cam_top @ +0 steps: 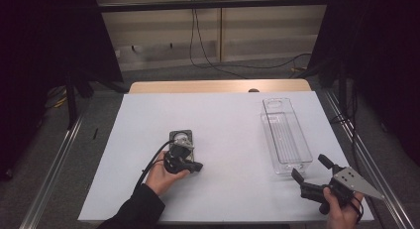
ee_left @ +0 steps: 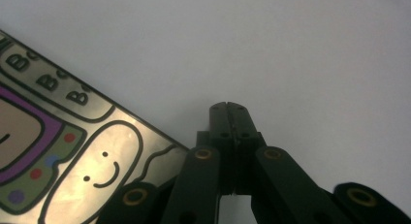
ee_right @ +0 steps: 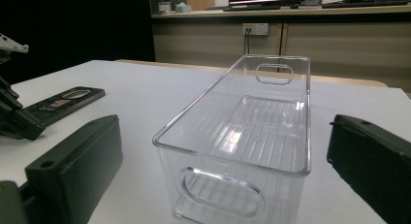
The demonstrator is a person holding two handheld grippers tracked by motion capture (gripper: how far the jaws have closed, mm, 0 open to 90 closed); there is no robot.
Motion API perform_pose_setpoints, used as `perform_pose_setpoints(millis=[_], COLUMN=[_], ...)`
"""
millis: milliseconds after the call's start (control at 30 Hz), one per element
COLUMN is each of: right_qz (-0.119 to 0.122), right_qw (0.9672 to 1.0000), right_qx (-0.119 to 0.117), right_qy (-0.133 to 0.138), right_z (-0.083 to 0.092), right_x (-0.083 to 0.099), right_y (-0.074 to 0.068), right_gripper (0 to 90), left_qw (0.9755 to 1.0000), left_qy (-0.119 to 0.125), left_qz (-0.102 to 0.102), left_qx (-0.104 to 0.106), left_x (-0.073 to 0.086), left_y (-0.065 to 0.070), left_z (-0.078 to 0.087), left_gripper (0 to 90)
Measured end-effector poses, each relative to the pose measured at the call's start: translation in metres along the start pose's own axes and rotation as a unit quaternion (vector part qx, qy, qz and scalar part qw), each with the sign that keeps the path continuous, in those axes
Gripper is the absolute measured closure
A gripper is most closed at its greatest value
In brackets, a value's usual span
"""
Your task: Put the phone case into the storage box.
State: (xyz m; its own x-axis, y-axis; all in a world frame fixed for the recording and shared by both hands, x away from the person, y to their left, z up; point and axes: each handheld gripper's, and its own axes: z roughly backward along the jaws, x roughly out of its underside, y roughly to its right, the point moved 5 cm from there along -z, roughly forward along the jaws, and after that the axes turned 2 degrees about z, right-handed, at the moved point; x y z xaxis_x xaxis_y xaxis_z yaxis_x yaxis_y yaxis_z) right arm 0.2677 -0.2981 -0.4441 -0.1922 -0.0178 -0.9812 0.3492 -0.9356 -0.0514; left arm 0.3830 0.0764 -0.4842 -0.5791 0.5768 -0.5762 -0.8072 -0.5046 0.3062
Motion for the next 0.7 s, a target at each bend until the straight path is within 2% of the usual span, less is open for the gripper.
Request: perform_pose_setpoints(millis=[200, 467, 700], right_qz=[0.001, 0.002, 0.002], right_qw=[1.0000, 1.0000, 1.0000], right_qx=[0.000, 0.000, 0.000], right_qy=[0.001, 0.001, 0.001], right_z=[0.000, 0.000, 0.000], right_x=[0.000, 0.000, 0.000], right_y=[0.000, 0.000, 0.000], right_gripper=[0.0, 0.0, 0.0], left_qw=[1.0000, 0.9997, 0.9994], left_qy=[-0.003, 0.003, 0.004], left_qz=[-0.002, 0.019, 0.026], left_qx=[-0.003, -0.011, -0.021], left_x=[0.005, 0.016, 0.022], left_y=[-0.003, -0.009, -0.014], left_z=[0.006, 0.017, 0.024], left_gripper=[90.0, 90.0, 90.0])
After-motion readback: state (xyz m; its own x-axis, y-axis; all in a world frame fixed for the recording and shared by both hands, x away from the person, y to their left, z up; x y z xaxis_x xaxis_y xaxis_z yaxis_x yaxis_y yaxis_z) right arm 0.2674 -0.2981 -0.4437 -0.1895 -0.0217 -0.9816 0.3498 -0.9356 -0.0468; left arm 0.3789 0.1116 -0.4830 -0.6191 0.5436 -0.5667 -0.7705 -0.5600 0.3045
